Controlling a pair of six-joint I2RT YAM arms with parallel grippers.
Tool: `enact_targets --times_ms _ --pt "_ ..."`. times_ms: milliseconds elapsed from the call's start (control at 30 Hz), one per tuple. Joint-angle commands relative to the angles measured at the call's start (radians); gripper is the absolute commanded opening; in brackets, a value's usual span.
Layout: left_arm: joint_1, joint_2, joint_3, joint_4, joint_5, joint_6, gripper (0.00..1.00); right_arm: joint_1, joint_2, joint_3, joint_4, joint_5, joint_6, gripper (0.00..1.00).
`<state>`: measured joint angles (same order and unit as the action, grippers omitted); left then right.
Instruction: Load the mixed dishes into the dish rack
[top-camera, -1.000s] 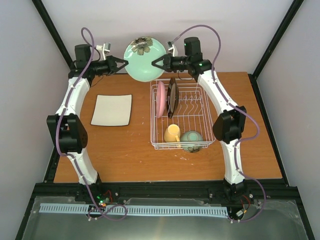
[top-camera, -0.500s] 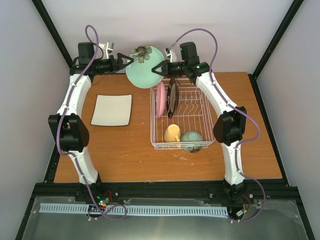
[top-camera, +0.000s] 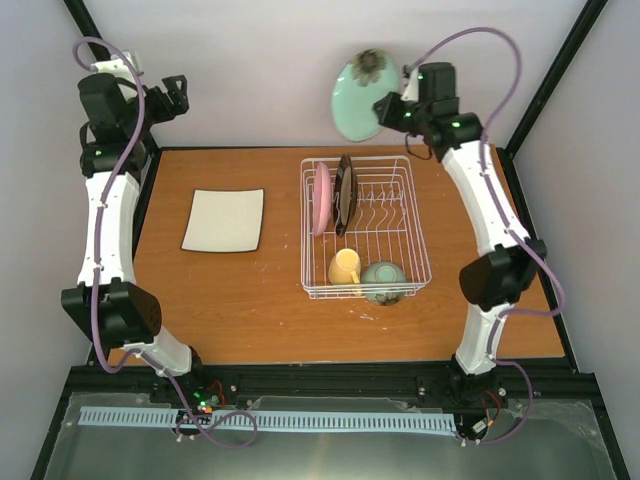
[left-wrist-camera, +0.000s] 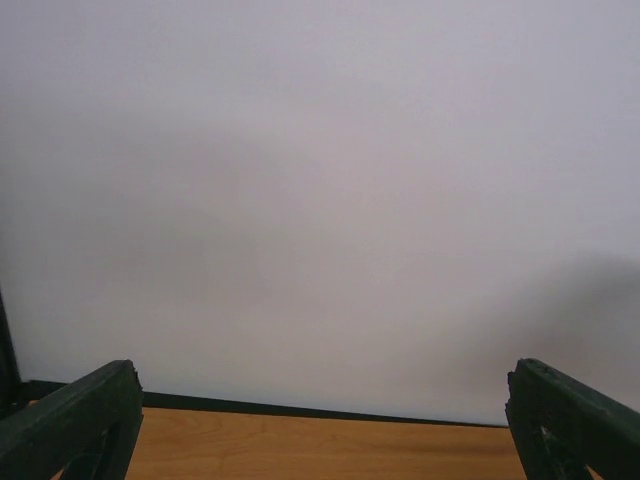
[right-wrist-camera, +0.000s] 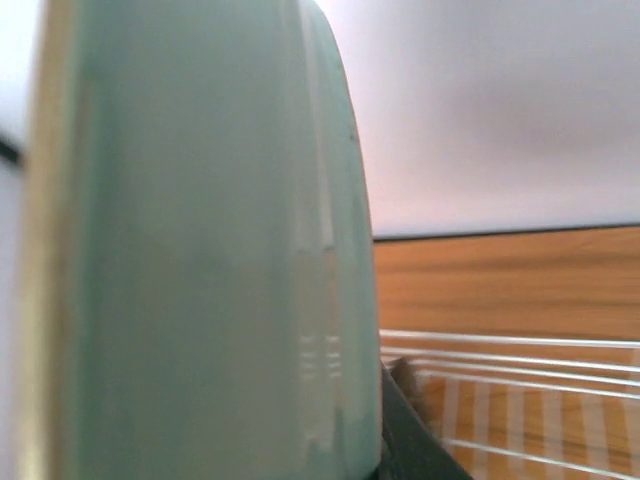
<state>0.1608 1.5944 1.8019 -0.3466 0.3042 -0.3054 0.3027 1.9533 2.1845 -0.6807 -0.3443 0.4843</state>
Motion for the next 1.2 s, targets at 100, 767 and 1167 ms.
enact_targets --times_ms 100,767,1167 --pt "-0.003 0.073 -0.018 -0.042 -0.107 0.032 1.0 -0.015 -0.169 0.016 -0.246 0.473 -0.084 0.03" --pt "-0.003 0.075 -0.097 -0.131 -0.156 0.051 1.0 0.148 -0.313 -0.429 -0.389 0.655 0.076 0.03" --pt "-0.003 0.061 -0.102 -0.129 -0.179 0.074 1.0 0.147 -0.212 -0.396 -0.329 0.598 -0.004 0.03"
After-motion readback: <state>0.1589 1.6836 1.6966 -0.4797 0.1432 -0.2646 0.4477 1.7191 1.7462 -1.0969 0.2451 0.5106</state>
